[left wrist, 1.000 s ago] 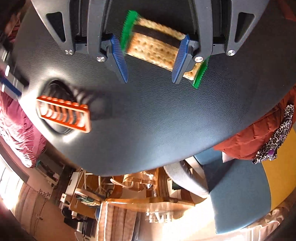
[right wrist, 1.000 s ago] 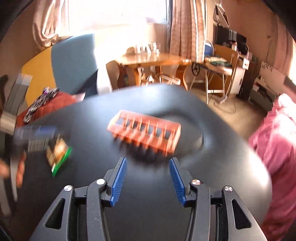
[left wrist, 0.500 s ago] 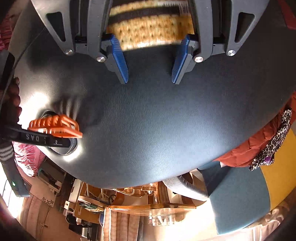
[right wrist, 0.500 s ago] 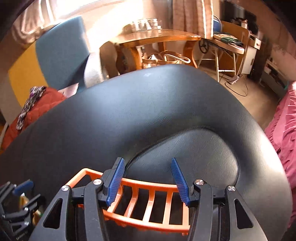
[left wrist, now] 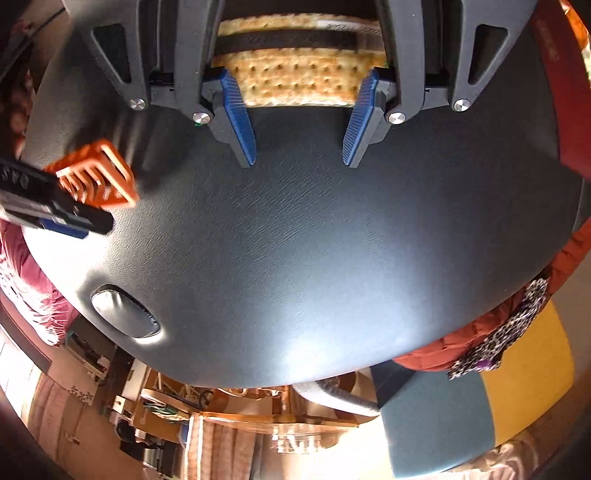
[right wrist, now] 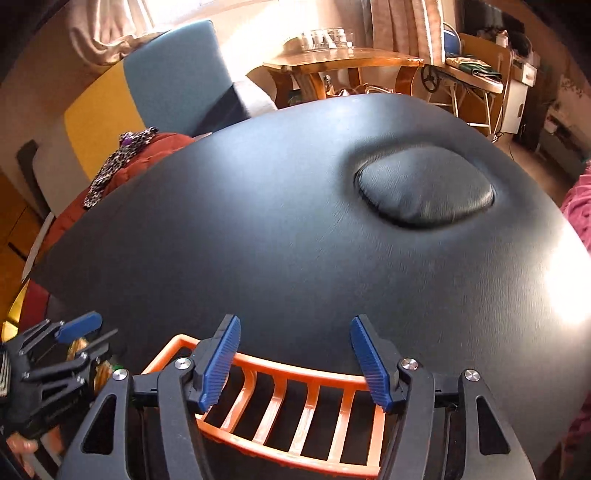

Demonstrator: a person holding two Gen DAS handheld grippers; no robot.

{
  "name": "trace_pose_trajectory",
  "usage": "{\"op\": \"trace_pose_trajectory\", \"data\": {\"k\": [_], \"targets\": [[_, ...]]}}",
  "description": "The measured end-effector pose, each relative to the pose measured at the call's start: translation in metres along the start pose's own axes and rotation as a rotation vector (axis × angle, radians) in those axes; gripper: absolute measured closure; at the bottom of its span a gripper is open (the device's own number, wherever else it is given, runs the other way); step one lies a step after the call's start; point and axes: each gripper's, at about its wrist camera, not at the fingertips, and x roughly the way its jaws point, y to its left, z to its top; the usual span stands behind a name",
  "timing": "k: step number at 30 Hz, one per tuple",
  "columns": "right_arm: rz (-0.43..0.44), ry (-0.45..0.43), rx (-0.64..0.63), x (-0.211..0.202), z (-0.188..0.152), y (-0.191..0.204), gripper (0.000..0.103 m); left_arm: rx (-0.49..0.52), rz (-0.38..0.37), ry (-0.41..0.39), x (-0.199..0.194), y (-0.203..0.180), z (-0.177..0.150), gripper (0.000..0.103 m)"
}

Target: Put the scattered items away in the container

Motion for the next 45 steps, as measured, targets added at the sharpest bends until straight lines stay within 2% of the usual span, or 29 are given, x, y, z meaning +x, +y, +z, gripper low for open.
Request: {"op": "trace_pose_trajectory", "data": {"k": [5, 7, 10, 13, 14, 18, 22, 26, 29, 30, 34, 39, 41, 44, 45], "targets": [[-0.035, -0.139, 0.022, -0.048, -0.023, 0.011, 0.040, -0.163, -0.061, -0.063, -0.048, 0.038, -0.022, 0.053], [0.008, -0.175, -0.014, -0.064, -0.026, 0.024, 0.039, -0.207, -0.086, -0.081, -0.067, 0.048, -0.037, 0.053], [0.142, -0.170, -0.112, -0.078, -0.028, 0.057, 0.040, -0.238, -0.108, -0.087, -0.088, 0.054, -0.066, 0.053], [0.296, -0.115, -0.168, -0.072, -0.026, 0.091, 0.040, -0.254, -0.133, -0.073, -0.101, 0.056, -0.097, 0.053], [0.322, -0.091, -0.180, -0.066, -0.025, 0.102, 0.040, -0.253, -0.134, -0.066, -0.103, 0.056, -0.104, 0.053], [0.335, 0.020, -0.196, -0.026, -0.018, 0.137, 0.040, -0.235, -0.147, -0.052, -0.114, 0.054, -0.132, 0.053], [0.315, 0.124, -0.180, 0.008, -0.018, 0.154, 0.040, -0.240, -0.149, -0.051, -0.119, 0.057, -0.148, 0.053], [0.428, 0.230, -0.146, 0.011, -0.040, 0.153, 0.039, -0.267, -0.154, -0.051, -0.120, 0.065, -0.156, 0.053], [0.487, 0.205, -0.102, -0.009, -0.064, 0.138, 0.039, -0.278, -0.151, -0.054, -0.120, 0.068, -0.156, 0.053], [0.477, 0.186, -0.080, -0.015, -0.070, 0.131, 0.039, -0.276, -0.149, -0.056, -0.120, 0.067, -0.155, 0.053], [0.302, 0.038, -0.081, -0.050, -0.094, 0.102, 0.039, -0.262, -0.147, -0.051, -0.115, 0.061, -0.148, 0.053], [0.054, -0.038, -0.217, -0.062, -0.116, 0.094, 0.036, -0.216, -0.137, -0.037, -0.104, 0.044, -0.129, 0.052], [-0.001, -0.038, -0.214, -0.057, -0.125, 0.089, 0.034, -0.203, -0.131, -0.035, -0.098, 0.038, -0.119, 0.050], [-0.031, -0.090, -0.200, -0.058, -0.134, 0.081, 0.034, -0.217, -0.136, -0.030, -0.089, 0.035, -0.103, 0.046], [-0.039, -0.102, -0.205, -0.057, -0.137, 0.080, 0.030, -0.227, -0.141, -0.020, -0.088, 0.036, -0.100, 0.046]]}}
